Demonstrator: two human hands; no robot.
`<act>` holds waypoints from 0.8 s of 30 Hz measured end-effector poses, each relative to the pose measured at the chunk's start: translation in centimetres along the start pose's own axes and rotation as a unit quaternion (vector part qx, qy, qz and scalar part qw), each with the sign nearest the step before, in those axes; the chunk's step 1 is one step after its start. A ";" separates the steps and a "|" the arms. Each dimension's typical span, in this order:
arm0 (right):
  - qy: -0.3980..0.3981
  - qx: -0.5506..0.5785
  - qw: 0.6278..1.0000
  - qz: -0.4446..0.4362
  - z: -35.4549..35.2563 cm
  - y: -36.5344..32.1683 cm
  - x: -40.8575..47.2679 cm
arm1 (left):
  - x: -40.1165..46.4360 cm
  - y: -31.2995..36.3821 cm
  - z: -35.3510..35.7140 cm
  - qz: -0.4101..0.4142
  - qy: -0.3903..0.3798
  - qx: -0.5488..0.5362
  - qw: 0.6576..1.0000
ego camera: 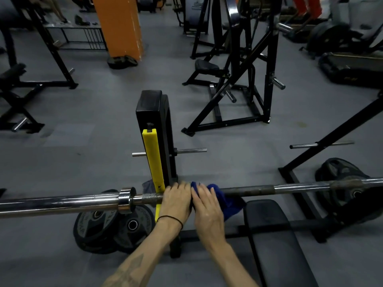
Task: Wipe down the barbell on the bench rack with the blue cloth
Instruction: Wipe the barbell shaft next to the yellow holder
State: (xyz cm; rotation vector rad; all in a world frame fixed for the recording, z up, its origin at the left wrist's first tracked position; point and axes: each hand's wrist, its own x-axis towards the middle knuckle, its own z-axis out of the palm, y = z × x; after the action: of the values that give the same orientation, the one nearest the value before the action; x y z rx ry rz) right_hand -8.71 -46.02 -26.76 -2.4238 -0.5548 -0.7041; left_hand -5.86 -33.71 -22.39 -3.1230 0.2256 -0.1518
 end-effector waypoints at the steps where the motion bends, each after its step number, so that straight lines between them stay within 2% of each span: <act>1: -0.016 -0.017 1.000 -0.019 -0.6 1.1 0.0 | 0.0 0.0 0.0 0.000 -0.003 -0.005 1.000; 3: -0.007 -0.062 0.998 -0.027 -2.0 3.6 -0.2 | -0.2 0.1 -0.2 0.002 -0.007 -0.015 1.000; 5: 0.030 -0.082 0.996 0.018 -3.2 5.4 -0.7 | -0.2 0.1 -0.2 0.008 -0.001 -0.018 1.000; 8: 0.076 -0.070 0.988 0.115 -1.9 3.8 -0.7 | -0.4 0.1 -0.2 0.016 0.014 -0.023 1.000; 9: 0.079 -0.054 0.988 0.119 -0.9 2.5 -0.7 | -0.5 0.1 0.0 0.026 0.026 -0.028 0.999; 12: 0.032 -0.008 0.999 0.027 0.7 -0.1 -0.6 | -0.7 -0.1 0.2 0.039 0.076 -0.028 0.996; 14: -0.004 -0.029 0.999 -0.032 -0.5 1.5 -0.4 | -0.4 -0.1 0.3 0.034 0.050 -0.017 0.998; 16: 0.004 -0.071 0.997 -0.042 -2.3 4.3 -0.3 | 0.0 0.1 -0.5 0.016 -0.022 0.002 1.000; 19: 0.043 -0.090 0.994 0.046 -4.1 6.6 -0.5 | 1.1 0.2 -1.3 0.019 -0.085 0.043 0.995; 22: 0.080 -0.022 0.985 0.154 -2.1 3.6 0.0 | 2.2 0.0 -2.0 0.043 -0.114 0.050 0.991; 24: 0.063 0.020 0.990 0.125 -0.4 0.6 0.3 | 2.8 -0.3 -2.7 0.044 -0.137 0.038 0.989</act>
State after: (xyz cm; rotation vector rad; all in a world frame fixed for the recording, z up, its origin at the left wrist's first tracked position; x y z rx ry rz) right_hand -8.34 -46.60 -26.57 -2.3376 -0.2076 -0.7236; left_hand -3.29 -33.82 -19.45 -3.0041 0.3411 0.2614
